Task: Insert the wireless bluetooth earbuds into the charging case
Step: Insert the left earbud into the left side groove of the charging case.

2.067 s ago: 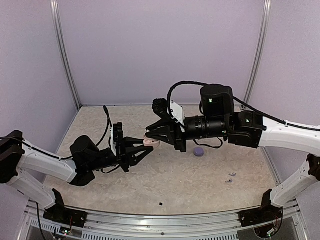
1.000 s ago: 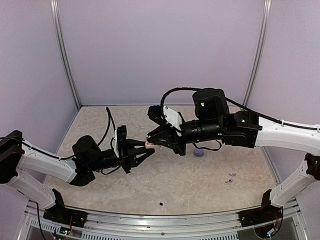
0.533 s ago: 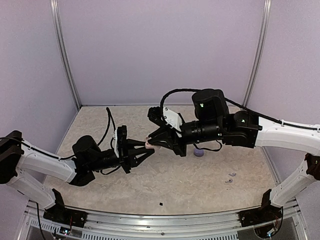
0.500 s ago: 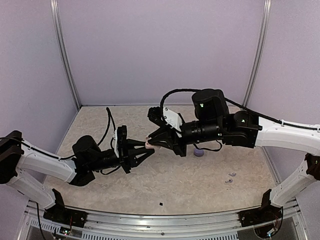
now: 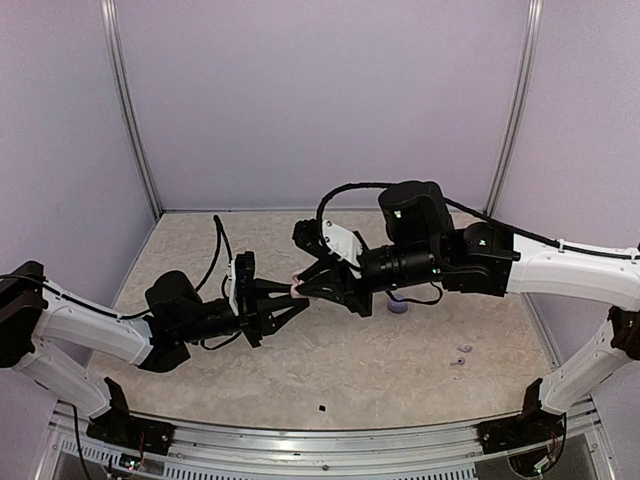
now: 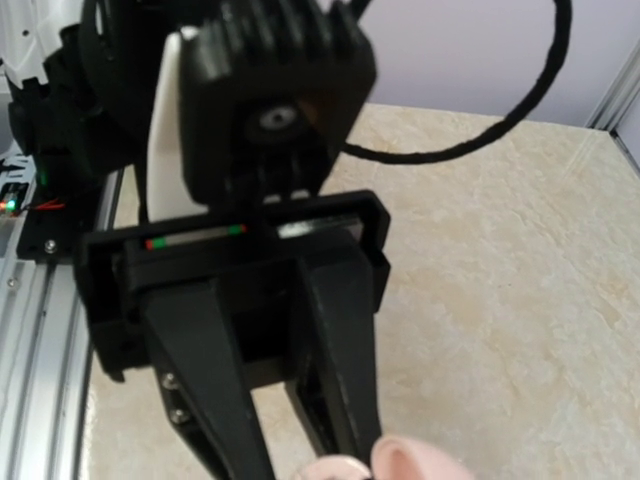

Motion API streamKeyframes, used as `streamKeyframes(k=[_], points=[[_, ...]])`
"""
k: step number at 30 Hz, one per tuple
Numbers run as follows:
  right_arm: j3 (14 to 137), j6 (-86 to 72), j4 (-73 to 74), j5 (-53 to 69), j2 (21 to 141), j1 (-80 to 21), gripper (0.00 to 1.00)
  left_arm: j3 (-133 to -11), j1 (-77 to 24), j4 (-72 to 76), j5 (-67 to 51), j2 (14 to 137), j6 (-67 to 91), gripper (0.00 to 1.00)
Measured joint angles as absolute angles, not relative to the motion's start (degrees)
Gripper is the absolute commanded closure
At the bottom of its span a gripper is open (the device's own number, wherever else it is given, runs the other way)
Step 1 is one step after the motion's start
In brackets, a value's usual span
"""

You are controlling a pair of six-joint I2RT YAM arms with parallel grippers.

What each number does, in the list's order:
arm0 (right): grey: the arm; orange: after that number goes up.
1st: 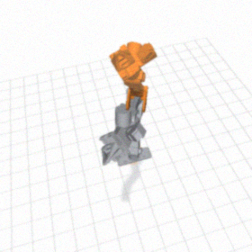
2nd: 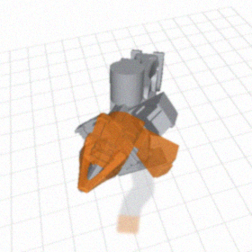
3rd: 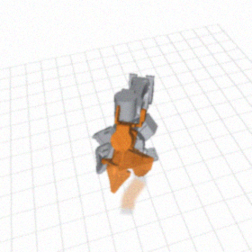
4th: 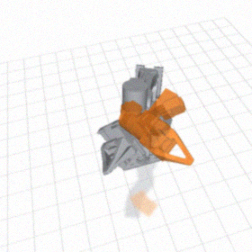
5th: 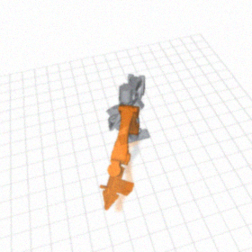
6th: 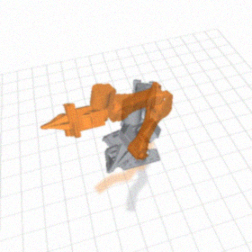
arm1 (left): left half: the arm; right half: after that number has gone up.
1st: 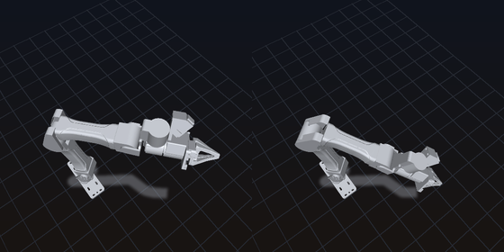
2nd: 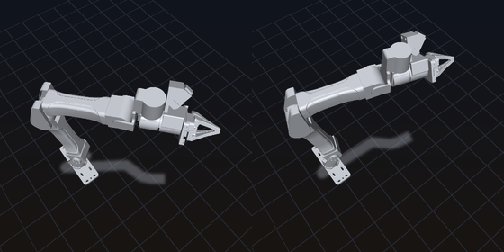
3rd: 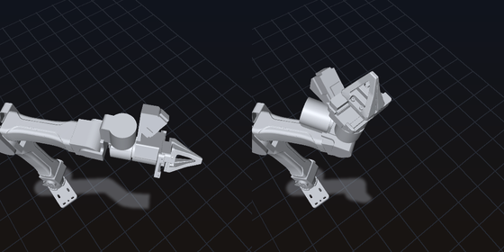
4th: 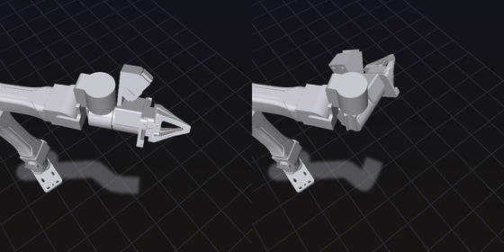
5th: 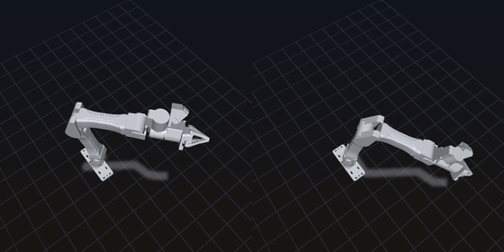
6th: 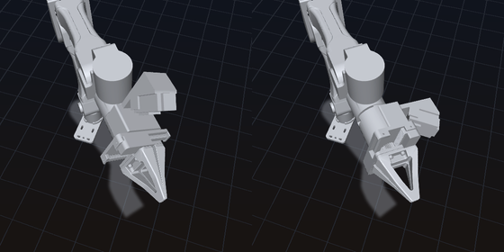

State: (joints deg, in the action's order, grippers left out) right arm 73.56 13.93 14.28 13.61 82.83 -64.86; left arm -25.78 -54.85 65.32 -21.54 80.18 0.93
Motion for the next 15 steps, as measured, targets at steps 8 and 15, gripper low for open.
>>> streamKeyframes(k=[8, 15], points=[[74.3, 13.8, 15.6, 12.9, 83.9, -64.9, 0.72, -25.8, -54.8, 64.6, -21.5, 80.2, 0.9, 0.98], [74.5, 13.8, 16.1, 12.3, 83.9, -64.9, 0.62, -25.8, -54.8, 64.7, -21.5, 80.2, 0.9, 0.98]])
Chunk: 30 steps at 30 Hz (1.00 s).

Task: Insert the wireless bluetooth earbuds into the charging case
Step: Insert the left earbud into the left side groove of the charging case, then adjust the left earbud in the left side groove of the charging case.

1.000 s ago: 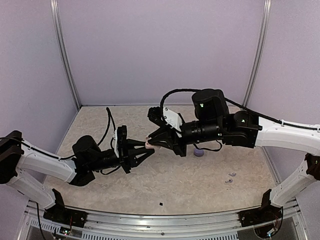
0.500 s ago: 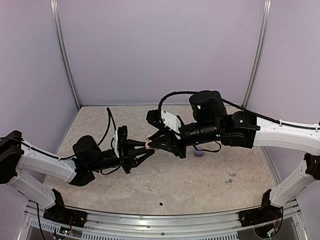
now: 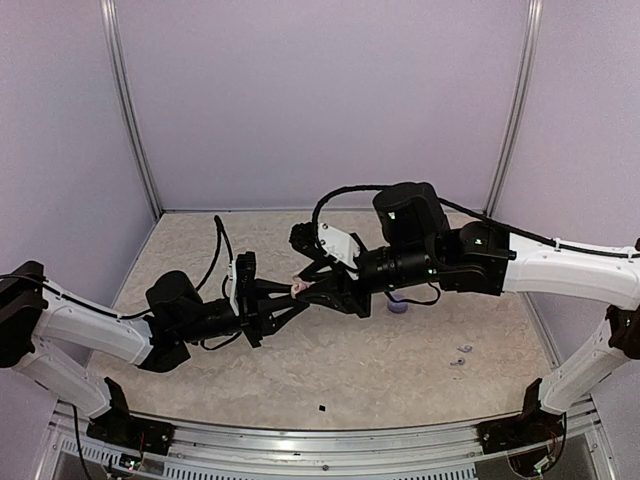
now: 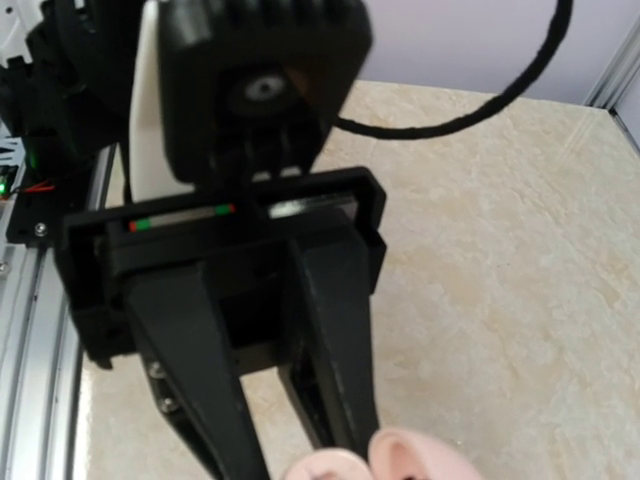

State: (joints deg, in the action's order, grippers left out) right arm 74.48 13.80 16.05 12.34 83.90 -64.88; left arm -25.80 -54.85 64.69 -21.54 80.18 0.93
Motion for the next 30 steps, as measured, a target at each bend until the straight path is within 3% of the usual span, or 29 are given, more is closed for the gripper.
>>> streamKeyframes(k=[10, 20, 30], points=[[75.3, 13.9, 15.4, 12.9, 83.7, -64.9, 0.6, -25.8, -54.8, 64.7, -21.4, 80.2, 0.9, 0.98], [75.4, 13.9, 13.9, 12.9, 82.8, -65.0, 0.77, -25.8, -54.8, 64.7, -21.6, 80.2, 0.9, 0.98], [75.4, 14.0, 14.0, 13.3, 82.7, -65.0, 0.82, -25.8, -54.8, 65.1, -21.6, 79.9, 0.9, 0.98]])
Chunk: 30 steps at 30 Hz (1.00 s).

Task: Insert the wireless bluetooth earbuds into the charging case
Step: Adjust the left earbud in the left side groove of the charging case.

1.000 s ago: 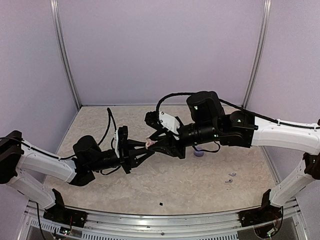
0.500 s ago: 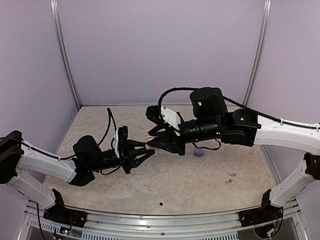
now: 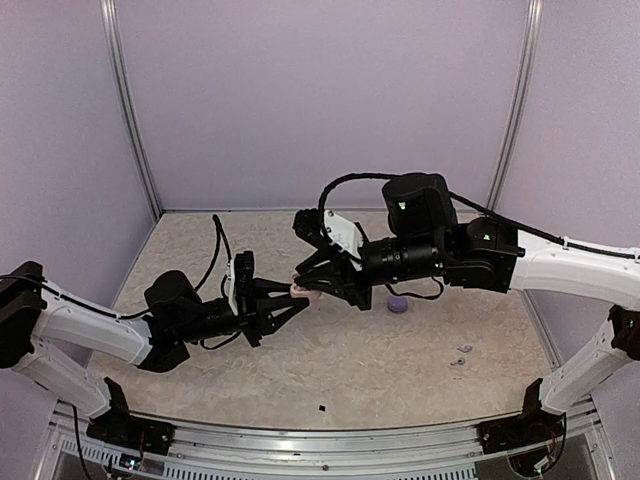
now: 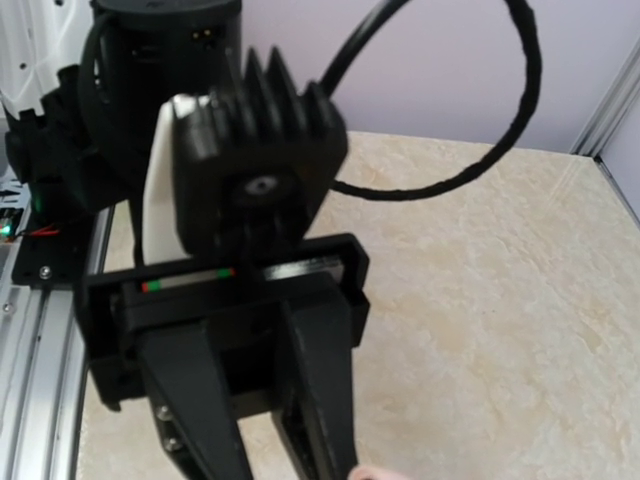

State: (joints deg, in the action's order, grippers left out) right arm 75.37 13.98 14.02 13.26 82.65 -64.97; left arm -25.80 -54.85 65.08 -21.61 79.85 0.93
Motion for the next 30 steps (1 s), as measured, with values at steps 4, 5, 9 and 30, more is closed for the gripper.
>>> streamKeyframes(k=[4, 5, 9, 30], points=[[75.4, 14.0, 14.5, 13.5, 82.7, -65.0, 0.83, -25.8, -54.8, 65.1, -21.6, 79.9, 0.9, 0.98], [75.4, 14.0, 14.7, 13.5, 82.7, -65.0, 0.83, -25.8, -54.8, 65.1, -21.6, 79.9, 0.9, 0.99], [75.5, 14.1, 15.6, 13.1, 82.8, -65.0, 0.83, -25.8, -54.8, 65.1, -21.6, 79.9, 0.9, 0.98], [76.9, 13.8, 16.8, 8.9, 84.6, -65.2, 0.73, -25.8, -54.8, 65.2, -20.6, 79.9, 0.9, 0.98]])
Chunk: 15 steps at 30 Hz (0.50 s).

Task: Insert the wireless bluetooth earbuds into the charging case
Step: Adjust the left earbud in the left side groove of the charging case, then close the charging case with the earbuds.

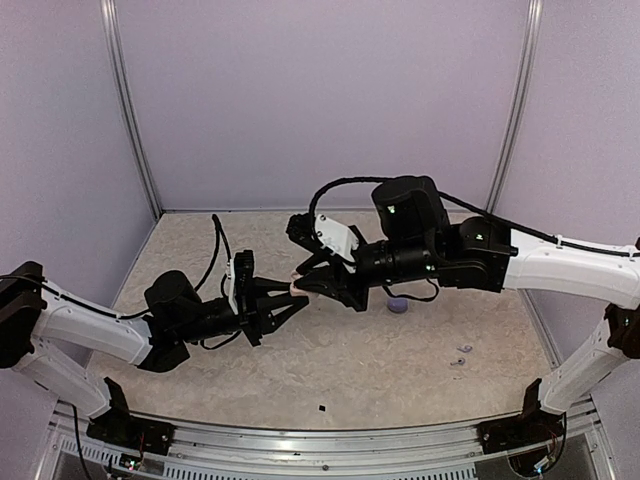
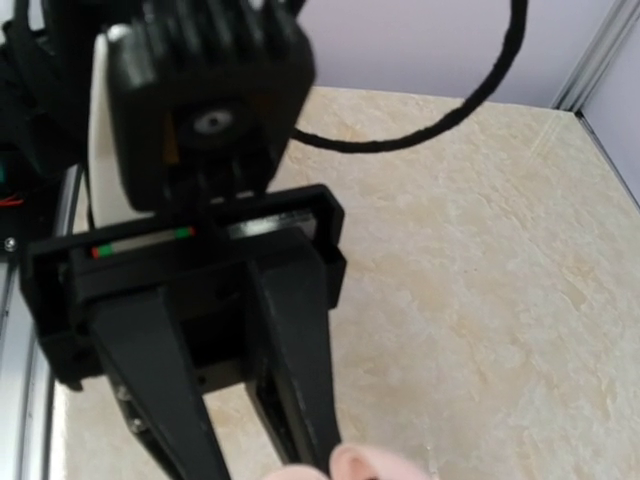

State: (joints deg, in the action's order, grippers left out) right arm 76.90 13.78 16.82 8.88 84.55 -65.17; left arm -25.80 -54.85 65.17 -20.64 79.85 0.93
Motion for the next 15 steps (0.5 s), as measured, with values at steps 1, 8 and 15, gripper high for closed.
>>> streamKeyframes(k=[1, 8, 15], points=[[76.9, 13.7, 16.7, 9.1, 84.4, -65.2, 0.71, -25.8, -54.8, 65.2, -20.7, 79.9, 0.9, 0.98], [75.9, 11.2, 13.5, 11.7, 80.1, -64.2, 0.63, -25.8, -54.8, 65.1, -21.0, 79.9, 0.9, 0.98], [75.7, 7.2, 10.8, 12.2, 78.5, -59.0, 0.62, -25.8, -55.5, 65.1, -21.7, 79.7, 0.9, 0.98]])
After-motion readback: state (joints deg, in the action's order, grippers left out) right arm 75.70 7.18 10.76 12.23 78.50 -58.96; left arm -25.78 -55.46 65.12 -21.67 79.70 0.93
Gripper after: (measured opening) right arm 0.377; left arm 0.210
